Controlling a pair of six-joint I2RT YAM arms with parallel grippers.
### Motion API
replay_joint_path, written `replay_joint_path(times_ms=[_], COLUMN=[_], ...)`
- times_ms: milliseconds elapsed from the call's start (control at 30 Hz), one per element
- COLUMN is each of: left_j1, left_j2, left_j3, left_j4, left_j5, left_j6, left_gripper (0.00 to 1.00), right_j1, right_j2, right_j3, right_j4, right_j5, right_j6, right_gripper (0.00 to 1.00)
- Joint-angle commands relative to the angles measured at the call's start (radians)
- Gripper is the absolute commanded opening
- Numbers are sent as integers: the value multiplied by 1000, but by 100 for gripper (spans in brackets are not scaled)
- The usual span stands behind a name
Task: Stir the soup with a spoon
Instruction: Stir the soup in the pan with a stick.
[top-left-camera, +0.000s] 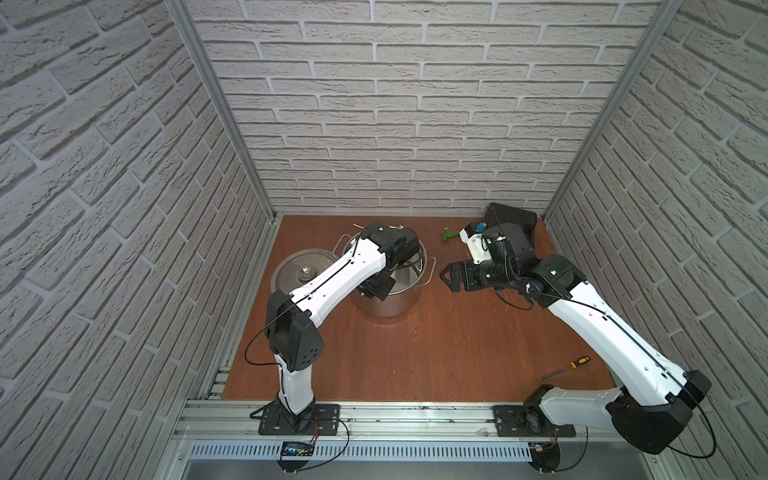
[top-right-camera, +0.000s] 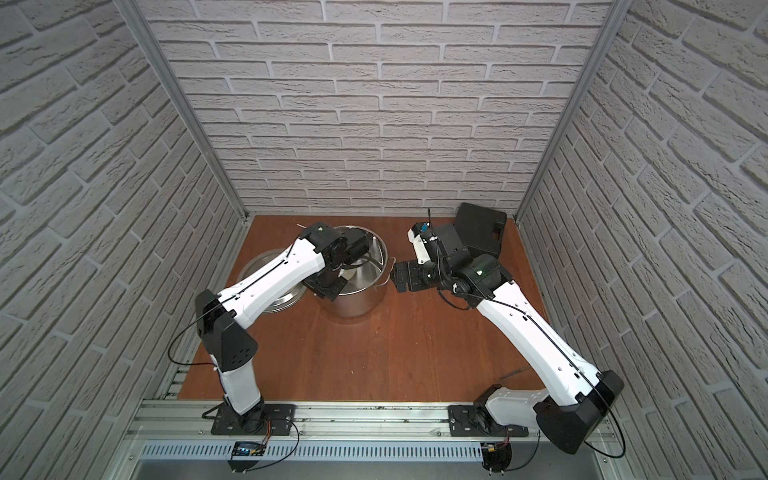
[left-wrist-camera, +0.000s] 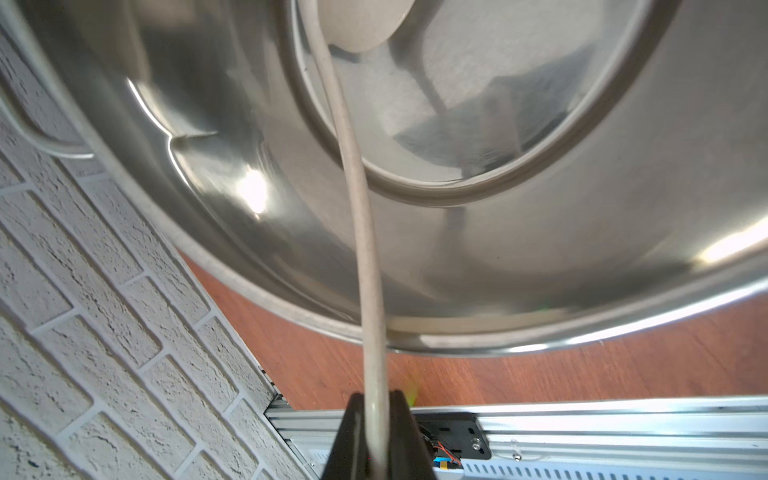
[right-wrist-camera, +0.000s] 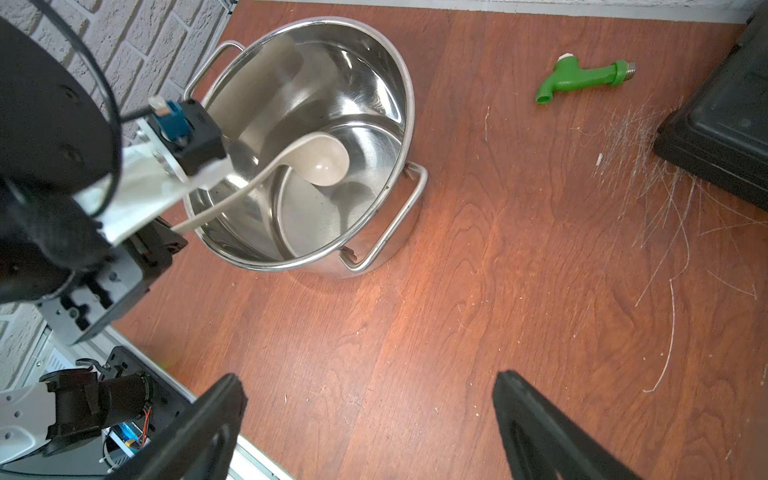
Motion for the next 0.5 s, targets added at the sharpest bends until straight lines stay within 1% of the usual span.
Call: replay_joint_path(times_ms=[0,167,267,400,467], left_j1=[37,24,-7,-78,-98], left_j2=[-34,7,33,79,99], left_j3=[6,88,122,166,172], left_j4=[-182,-155,-120,-93,-89], left_j5=[-29,-20,-9,-9,20], left_j6=[5,13,11,2,-11], left_gripper=[0,0,0,0,0], right_j1=[8,9,8,9,9], right_j2=[-31,-32,-47,-70,-78], right_j3=[-13,-9,-26,-47,-52], right_j4=[49,54,77,103,93], right_j5=[1,9,28,37,46], right_j6=[25,17,15,12,17], right_gripper=[97,97,97,97,97])
